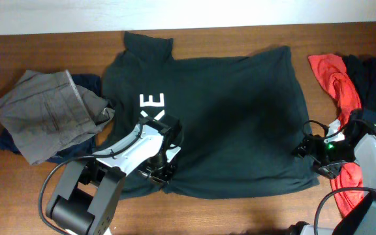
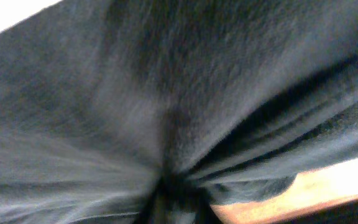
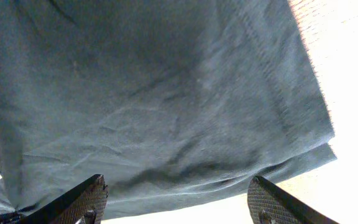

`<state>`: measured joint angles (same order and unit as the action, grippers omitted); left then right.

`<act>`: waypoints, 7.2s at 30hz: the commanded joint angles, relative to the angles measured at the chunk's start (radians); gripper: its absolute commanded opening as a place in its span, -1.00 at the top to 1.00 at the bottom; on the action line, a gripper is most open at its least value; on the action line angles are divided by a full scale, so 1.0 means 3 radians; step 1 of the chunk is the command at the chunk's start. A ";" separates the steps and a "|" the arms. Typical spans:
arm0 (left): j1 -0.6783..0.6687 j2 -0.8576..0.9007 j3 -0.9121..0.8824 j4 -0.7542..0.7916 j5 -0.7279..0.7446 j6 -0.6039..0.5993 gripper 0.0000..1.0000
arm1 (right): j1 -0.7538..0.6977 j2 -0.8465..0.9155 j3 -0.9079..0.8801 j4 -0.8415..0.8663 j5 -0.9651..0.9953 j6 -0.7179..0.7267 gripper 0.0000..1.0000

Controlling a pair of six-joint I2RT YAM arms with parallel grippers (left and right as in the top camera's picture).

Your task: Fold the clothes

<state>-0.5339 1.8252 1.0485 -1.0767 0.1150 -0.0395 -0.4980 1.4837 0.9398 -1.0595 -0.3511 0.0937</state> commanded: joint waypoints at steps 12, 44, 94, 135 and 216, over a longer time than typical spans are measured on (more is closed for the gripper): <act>0.0023 0.0011 0.0678 -0.0782 -0.0383 0.0284 0.99 | -0.0022 -0.0038 0.0047 0.0003 -0.0051 -0.0039 -0.54; 0.0078 0.0018 0.0478 -0.0437 -0.0453 -0.0303 -0.67 | -0.0022 -0.0038 0.0047 -0.0001 -0.0050 -0.0039 -0.54; 0.0449 -0.0473 0.1326 -0.1055 -0.0351 -0.0053 1.00 | -0.0022 -0.0038 0.0047 0.0031 -0.0039 -0.0038 -0.55; 0.0486 0.0025 0.0757 0.0005 -0.0504 -0.0120 0.99 | -0.0022 -0.0038 0.0047 -0.0047 -0.0039 -0.0041 -0.55; 0.1301 -0.0270 0.0168 0.0481 -0.0402 -0.0660 0.53 | -0.0022 -0.0038 0.0047 0.0000 -0.0039 -0.0041 -0.56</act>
<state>-0.1432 1.7527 1.1095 -0.9062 -0.0437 -0.2493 -0.4980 1.4837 0.9398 -1.0592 -0.3576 0.0933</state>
